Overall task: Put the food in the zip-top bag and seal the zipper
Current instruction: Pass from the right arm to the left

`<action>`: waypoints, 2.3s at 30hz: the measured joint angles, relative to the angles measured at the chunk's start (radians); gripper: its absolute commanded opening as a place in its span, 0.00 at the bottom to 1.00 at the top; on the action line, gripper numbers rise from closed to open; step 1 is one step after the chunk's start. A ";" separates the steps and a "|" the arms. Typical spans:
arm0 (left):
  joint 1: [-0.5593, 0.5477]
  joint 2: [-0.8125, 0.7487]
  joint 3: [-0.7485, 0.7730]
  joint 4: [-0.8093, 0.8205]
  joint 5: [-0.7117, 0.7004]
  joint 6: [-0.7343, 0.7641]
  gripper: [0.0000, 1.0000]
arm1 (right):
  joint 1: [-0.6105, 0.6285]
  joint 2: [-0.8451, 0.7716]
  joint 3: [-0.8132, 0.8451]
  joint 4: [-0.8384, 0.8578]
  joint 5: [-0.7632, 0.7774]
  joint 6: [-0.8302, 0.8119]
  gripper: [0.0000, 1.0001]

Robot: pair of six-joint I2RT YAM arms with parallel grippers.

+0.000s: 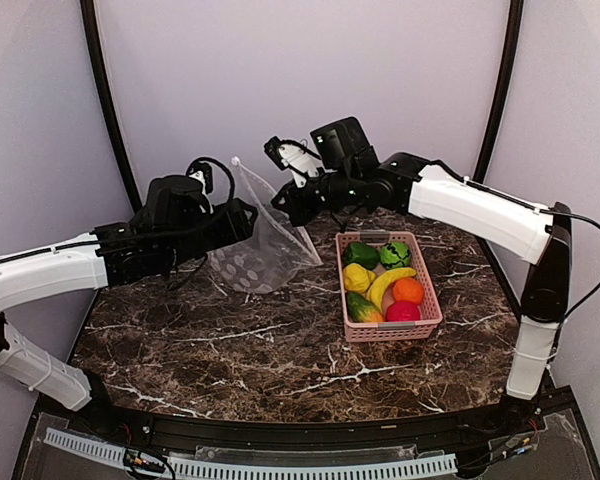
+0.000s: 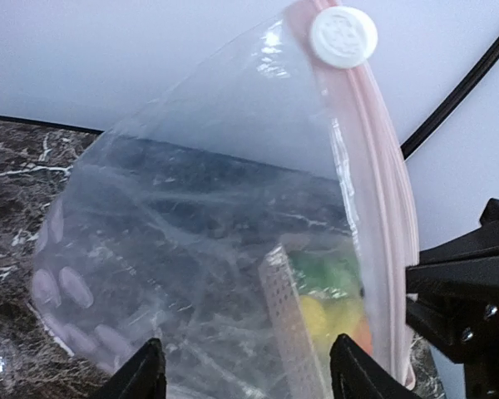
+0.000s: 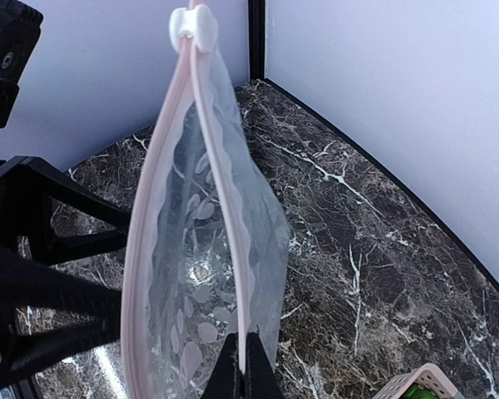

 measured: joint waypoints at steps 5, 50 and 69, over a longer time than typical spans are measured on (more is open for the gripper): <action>0.000 0.037 0.000 0.108 0.070 -0.017 0.75 | 0.003 0.016 0.006 0.001 0.002 0.034 0.00; 0.003 -0.003 -0.024 -0.008 -0.098 -0.080 0.01 | -0.013 0.135 0.051 0.021 0.303 0.082 0.00; 0.035 0.061 -0.003 -0.087 -0.011 0.009 0.01 | -0.092 -0.141 -0.100 -0.096 -0.382 -0.157 0.44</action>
